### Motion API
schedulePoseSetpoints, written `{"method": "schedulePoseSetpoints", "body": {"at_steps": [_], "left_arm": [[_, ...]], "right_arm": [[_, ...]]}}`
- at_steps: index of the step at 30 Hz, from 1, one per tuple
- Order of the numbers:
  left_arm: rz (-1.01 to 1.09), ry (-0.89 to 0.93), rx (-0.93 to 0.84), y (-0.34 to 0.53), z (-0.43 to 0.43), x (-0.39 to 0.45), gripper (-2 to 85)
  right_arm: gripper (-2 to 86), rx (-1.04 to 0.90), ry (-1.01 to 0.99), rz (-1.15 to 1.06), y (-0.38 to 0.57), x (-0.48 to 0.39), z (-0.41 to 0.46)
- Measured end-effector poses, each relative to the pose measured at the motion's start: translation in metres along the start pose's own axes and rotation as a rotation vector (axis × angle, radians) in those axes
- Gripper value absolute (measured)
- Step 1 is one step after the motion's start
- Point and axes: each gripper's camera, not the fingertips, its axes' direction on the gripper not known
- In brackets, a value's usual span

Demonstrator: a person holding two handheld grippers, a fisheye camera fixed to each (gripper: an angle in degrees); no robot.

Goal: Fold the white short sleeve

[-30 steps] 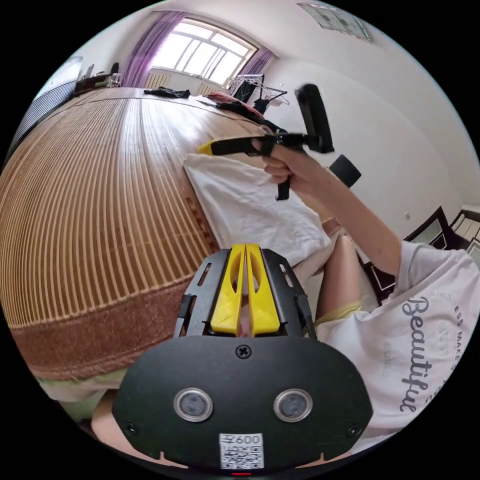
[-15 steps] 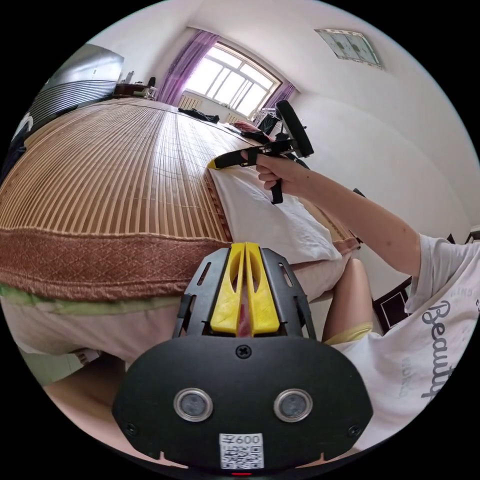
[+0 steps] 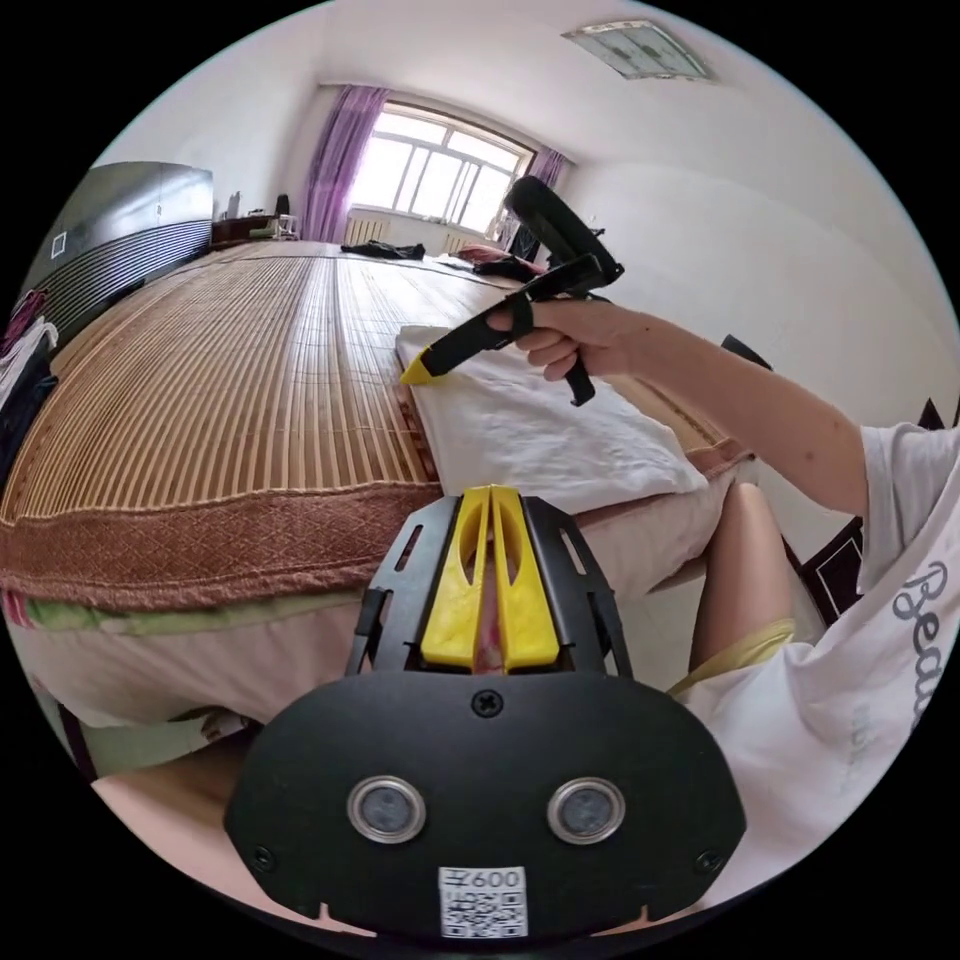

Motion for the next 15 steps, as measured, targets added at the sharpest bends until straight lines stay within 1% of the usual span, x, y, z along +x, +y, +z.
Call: {"method": "schedulePoseSetpoints", "body": {"at_steps": [2,4,6,8,10,11,13,15], "left_arm": [[0.04,-0.039,-0.01,0.008,0.004,0.012,0.6],[0.081,-0.096,-0.043,0.008,0.008,0.027,0.6],[0.094,-0.126,-0.062,0.01,0.01,0.036,0.6],[0.091,-0.123,-0.052,0.017,0.012,0.039,0.6],[0.081,-0.116,-0.026,0.026,0.012,0.041,0.5],[0.077,-0.118,-0.006,0.031,0.012,0.043,0.5],[0.082,-0.127,0.039,0.041,0.01,0.048,0.5],[0.043,-0.101,0.077,0.05,0.006,0.046,0.4]], "right_arm": [[-0.8,0.046,-0.078,0.075,0.001,0.022,-0.003],[-0.8,0.089,-0.091,0.14,0.003,0.037,-0.006],[-0.8,0.128,-0.054,0.222,0.007,0.05,-0.01],[-0.8,0.213,0.003,0.304,0.019,0.054,-0.02],[-0.9,0.292,0.063,0.295,0.031,0.038,-0.029],[-0.9,0.314,0.078,0.255,0.039,0.021,-0.032],[-0.9,0.301,0.084,0.183,0.051,-0.009,-0.033],[-0.9,0.264,0.114,0.114,0.068,-0.047,-0.031]]}}
